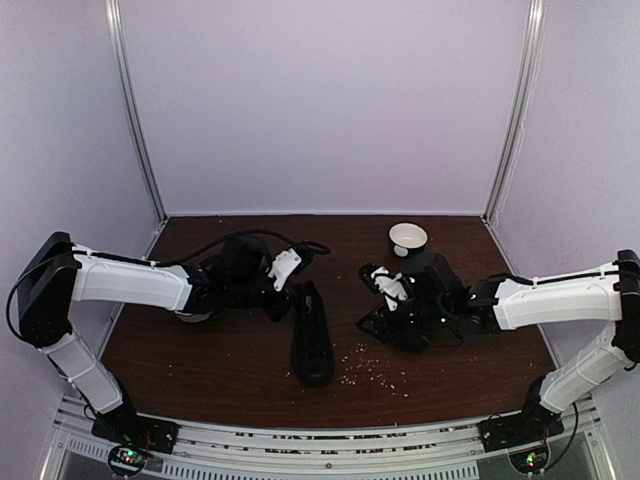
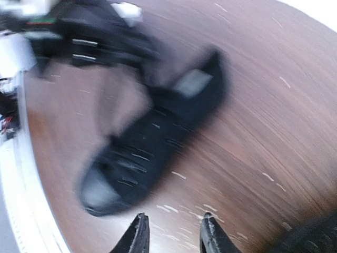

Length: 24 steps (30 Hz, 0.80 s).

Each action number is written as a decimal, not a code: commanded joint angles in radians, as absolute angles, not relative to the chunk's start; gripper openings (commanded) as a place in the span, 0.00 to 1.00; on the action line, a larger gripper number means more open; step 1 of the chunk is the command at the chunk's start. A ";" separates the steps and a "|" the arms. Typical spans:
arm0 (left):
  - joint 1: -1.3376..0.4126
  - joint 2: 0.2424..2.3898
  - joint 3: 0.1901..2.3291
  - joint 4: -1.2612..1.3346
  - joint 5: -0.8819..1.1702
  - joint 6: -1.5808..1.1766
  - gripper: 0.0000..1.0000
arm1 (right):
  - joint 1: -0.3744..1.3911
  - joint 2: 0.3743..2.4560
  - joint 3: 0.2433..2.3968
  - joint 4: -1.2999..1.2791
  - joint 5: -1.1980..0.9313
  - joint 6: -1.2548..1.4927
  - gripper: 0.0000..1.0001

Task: Tie the shoes
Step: Tie the crossed shoelace on the shoe.

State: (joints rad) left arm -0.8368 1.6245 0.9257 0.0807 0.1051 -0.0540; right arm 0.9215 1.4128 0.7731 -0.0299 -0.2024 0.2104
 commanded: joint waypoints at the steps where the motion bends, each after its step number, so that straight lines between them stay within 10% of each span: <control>1: -0.832 1.648 0.943 0.107 0.090 -0.118 0.00 | 1.082 1.478 0.804 0.204 -0.143 0.185 0.31; 24: -0.831 1.680 0.960 0.094 0.088 -0.129 0.00 | 1.197 1.803 1.011 0.151 0.068 0.215 0.22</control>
State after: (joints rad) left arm -0.8364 1.6714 0.9287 0.0769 0.0872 -0.1299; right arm 1.1992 1.7973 0.9886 0.1848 -0.0208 0.1909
